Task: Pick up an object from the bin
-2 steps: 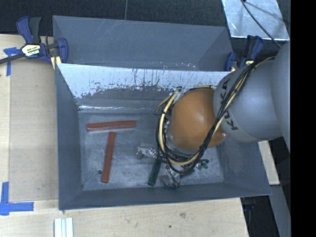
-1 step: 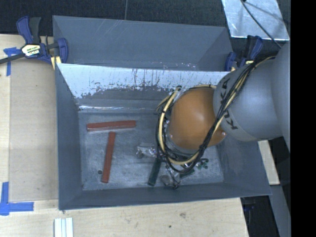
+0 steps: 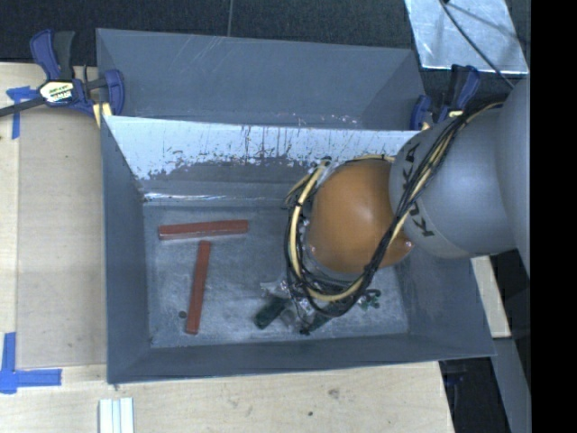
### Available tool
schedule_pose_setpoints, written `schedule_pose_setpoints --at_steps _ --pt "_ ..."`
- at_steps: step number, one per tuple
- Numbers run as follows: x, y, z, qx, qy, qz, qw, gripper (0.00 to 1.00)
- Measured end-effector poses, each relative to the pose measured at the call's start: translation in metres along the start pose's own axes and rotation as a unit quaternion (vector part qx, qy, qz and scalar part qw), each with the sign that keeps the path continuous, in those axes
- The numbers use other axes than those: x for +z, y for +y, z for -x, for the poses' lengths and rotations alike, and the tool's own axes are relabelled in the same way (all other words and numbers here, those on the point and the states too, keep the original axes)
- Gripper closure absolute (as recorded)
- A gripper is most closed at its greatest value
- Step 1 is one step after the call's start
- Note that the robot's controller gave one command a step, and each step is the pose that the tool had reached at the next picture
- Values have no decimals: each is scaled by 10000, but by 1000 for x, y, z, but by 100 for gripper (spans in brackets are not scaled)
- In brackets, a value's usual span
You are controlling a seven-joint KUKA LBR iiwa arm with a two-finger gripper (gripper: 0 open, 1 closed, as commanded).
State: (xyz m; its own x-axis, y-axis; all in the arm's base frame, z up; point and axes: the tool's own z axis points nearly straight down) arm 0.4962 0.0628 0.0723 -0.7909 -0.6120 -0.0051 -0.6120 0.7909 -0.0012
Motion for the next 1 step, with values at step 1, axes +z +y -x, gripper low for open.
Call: schedule_pose_setpoints --at_steps 1 --pt "-94 -1 1 16 12 1 10000 100"
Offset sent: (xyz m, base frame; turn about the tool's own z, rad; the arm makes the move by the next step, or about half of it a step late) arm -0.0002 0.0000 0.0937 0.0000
